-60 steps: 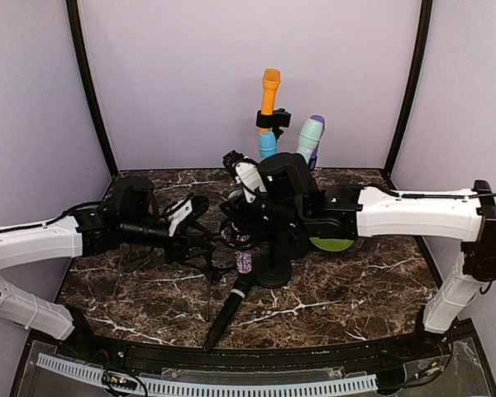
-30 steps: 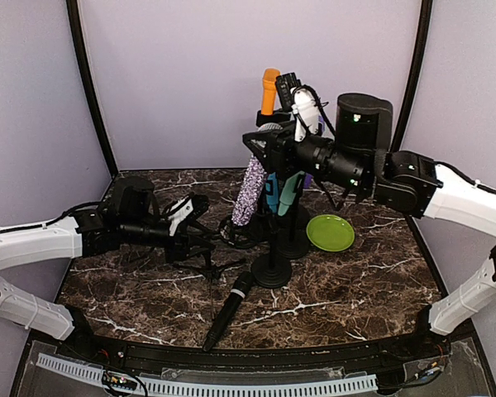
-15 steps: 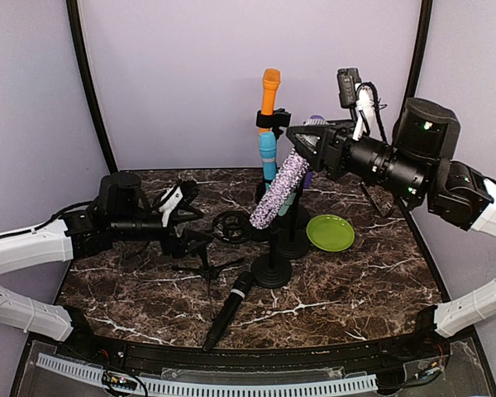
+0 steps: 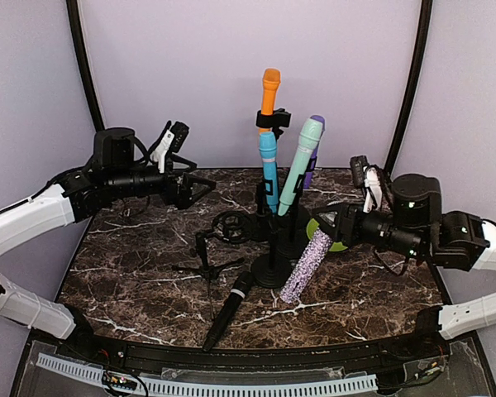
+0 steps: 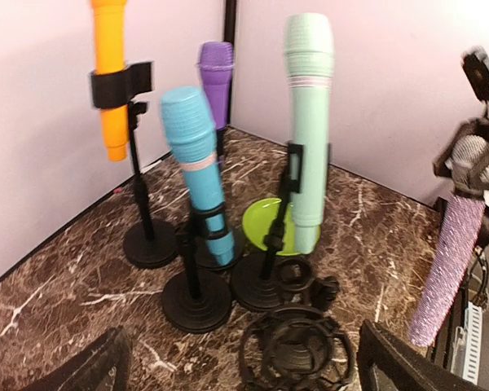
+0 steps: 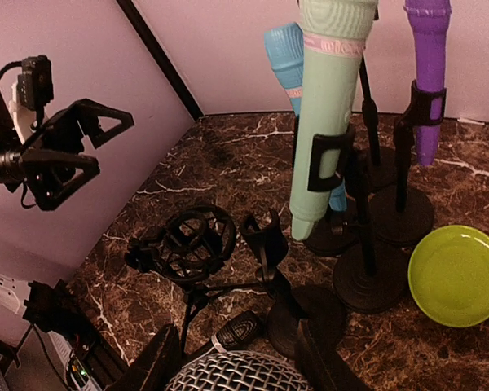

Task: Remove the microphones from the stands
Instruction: Place the microphone at the center of the board.

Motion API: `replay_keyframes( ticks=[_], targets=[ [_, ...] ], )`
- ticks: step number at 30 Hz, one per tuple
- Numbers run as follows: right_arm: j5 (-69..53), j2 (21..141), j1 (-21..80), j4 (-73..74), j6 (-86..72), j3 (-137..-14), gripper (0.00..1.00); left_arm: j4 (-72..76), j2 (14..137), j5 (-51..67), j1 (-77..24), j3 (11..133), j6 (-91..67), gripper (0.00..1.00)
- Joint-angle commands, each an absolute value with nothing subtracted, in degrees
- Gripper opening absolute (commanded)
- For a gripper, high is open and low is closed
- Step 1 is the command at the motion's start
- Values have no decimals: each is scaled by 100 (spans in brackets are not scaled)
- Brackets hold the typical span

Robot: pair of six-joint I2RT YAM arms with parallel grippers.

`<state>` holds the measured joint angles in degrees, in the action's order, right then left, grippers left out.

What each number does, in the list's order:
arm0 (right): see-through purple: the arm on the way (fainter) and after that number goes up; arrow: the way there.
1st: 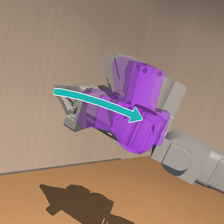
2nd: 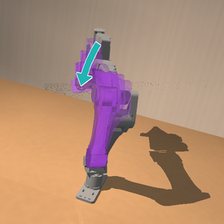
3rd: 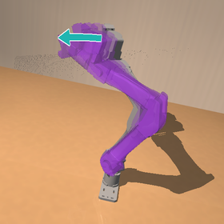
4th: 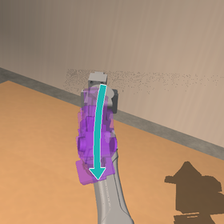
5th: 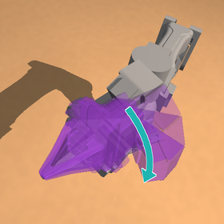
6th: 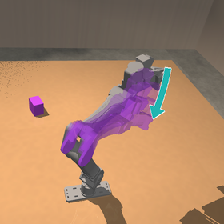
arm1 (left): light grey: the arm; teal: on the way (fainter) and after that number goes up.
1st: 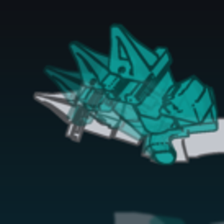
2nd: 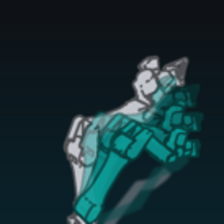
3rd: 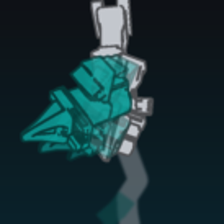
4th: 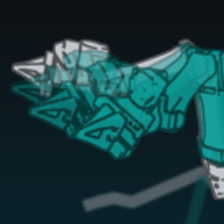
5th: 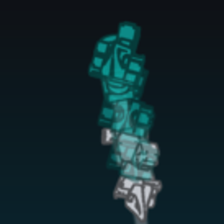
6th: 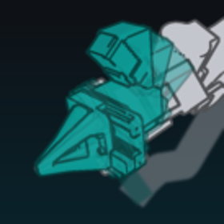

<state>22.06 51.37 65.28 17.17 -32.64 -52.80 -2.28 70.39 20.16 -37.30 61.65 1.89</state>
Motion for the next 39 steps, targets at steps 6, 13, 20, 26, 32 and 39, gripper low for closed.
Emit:
replay_keyframes(
  ticks=[6,13,20,26,32,39],
  targets=[
    [1828,4940,6434,360,-4964,-3742,22,-22,7082,1412,-2845,5723,-356,99],
    [1016,5440,6013,-981,-5877,-2934,22,271,6756,1108,-2844,5202,-43,99],
    [415,6708,6043,-1840,-6453,-2847,22,218,6700,1063,-2839,5112,251,98],
    [276,7923,6229,-2806,-6773,-3084,29,195,6565,1038,-2848,5043,315,97],
    [334,8478,6226,-2588,-7362,-3170,43,198,6512,1054,-2848,5038,333,97],
    [256,8814,6231,-2575,-7700,-3205,63,172,6552,1069,-2848,5038,308,97]
  ],
)
